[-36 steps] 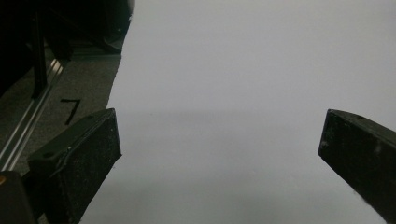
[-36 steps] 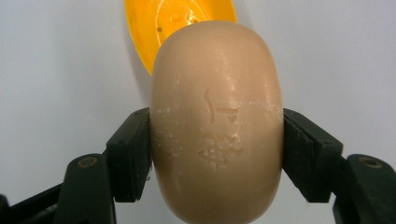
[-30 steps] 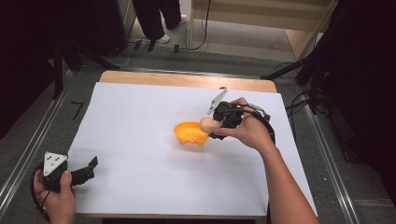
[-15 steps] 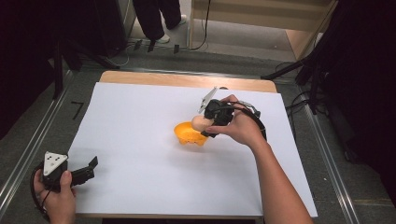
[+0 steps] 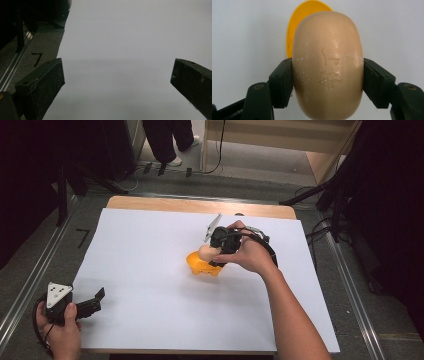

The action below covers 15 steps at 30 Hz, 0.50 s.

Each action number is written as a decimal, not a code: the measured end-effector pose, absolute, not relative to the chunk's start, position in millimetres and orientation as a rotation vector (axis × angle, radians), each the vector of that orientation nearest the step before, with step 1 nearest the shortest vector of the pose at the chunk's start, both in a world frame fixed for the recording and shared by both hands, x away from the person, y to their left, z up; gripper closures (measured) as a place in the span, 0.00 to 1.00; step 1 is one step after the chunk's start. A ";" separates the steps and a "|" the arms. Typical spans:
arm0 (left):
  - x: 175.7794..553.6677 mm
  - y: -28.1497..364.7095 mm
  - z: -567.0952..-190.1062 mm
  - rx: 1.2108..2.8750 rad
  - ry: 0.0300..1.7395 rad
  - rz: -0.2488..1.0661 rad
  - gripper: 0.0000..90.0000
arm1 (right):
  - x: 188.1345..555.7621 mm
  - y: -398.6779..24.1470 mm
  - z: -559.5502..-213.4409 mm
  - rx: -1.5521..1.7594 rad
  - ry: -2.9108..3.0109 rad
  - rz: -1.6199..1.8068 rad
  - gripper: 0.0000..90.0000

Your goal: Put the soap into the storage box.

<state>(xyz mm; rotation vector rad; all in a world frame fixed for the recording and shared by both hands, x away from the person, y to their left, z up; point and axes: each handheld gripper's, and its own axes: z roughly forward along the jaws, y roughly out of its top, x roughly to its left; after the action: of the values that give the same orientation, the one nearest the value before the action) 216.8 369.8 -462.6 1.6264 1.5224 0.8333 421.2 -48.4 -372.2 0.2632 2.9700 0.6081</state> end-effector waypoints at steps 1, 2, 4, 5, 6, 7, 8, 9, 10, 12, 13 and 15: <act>216.8 369.8 -462.6 1.626 1.523 0.833 0.00 | 422.7 -47.1 -372.7 0.245 2.963 0.609 0.37; 216.8 369.9 -462.6 1.626 1.523 0.832 0.00 | 422.5 -45.7 -373.4 0.259 2.974 0.606 0.37; 216.9 370.0 -462.6 1.624 1.522 0.831 0.00 | 423.7 -42.9 -375.4 0.249 2.979 0.599 0.37; 216.8 370.1 -462.6 1.625 1.522 0.832 0.00 | 424.3 -41.6 -376.5 0.244 2.982 0.595 0.37; 216.8 370.1 -462.7 1.624 1.522 0.832 0.00 | 424.8 -40.2 -377.7 0.239 2.982 0.595 0.37; 216.8 370.1 -462.7 1.624 1.523 0.831 0.00 | 424.7 -38.7 -378.6 0.240 2.990 0.592 0.37; 216.8 370.1 -462.7 1.624 1.524 0.830 0.00 | 425.4 -37.4 -379.6 0.228 2.991 0.602 0.37; 216.8 370.3 -462.7 1.624 1.522 0.830 0.00 | 425.2 -36.0 -380.3 0.233 2.995 0.598 0.37; 216.8 370.3 -462.7 1.624 1.522 0.829 0.00 | 425.4 -34.7 -381.1 0.227 3.002 0.597 0.37; 216.9 370.4 -462.7 1.623 1.522 0.829 0.00 | 425.7 -32.0 -382.7 0.224 3.007 0.588 0.37; 216.9 370.5 -462.7 1.623 1.522 0.828 0.00 | 426.4 -30.9 -383.4 0.216 3.014 0.588 0.37; 217.0 370.5 -462.7 1.621 1.523 0.827 0.00 | 427.3 -29.2 -384.9 0.224 3.023 0.584 0.37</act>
<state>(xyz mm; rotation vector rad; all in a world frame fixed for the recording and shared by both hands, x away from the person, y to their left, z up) 217.0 370.5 -462.7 1.6206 1.5227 0.8272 427.3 -29.2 -384.9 0.2240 3.0226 0.5837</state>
